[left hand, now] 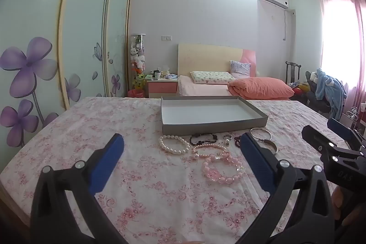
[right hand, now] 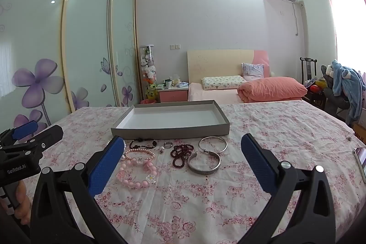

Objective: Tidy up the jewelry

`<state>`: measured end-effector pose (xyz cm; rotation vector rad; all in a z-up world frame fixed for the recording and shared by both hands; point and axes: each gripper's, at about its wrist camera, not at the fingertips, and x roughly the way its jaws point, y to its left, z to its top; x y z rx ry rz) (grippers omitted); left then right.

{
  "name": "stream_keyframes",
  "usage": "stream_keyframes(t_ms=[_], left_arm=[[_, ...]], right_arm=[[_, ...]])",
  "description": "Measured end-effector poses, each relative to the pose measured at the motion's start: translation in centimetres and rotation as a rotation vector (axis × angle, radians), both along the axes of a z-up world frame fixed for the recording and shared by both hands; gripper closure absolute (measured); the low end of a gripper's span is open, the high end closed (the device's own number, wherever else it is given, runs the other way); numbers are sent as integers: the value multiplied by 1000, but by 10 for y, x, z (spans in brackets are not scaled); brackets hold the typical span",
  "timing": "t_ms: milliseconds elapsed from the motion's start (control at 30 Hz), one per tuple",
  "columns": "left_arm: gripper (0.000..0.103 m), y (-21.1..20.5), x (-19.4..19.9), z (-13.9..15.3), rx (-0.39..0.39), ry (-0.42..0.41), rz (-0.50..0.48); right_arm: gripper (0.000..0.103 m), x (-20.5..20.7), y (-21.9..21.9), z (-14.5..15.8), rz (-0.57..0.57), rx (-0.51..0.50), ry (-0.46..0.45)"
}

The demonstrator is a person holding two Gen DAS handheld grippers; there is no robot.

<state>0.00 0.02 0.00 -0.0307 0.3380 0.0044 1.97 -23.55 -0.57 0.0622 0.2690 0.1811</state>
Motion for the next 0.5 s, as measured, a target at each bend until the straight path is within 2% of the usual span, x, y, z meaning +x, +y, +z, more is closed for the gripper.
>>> stream_keyframes(t_ms=[500], left_arm=[[4,0,0,0,-5,5,-2]], right_arm=[[2,1,0,-1,-1,1,7]])
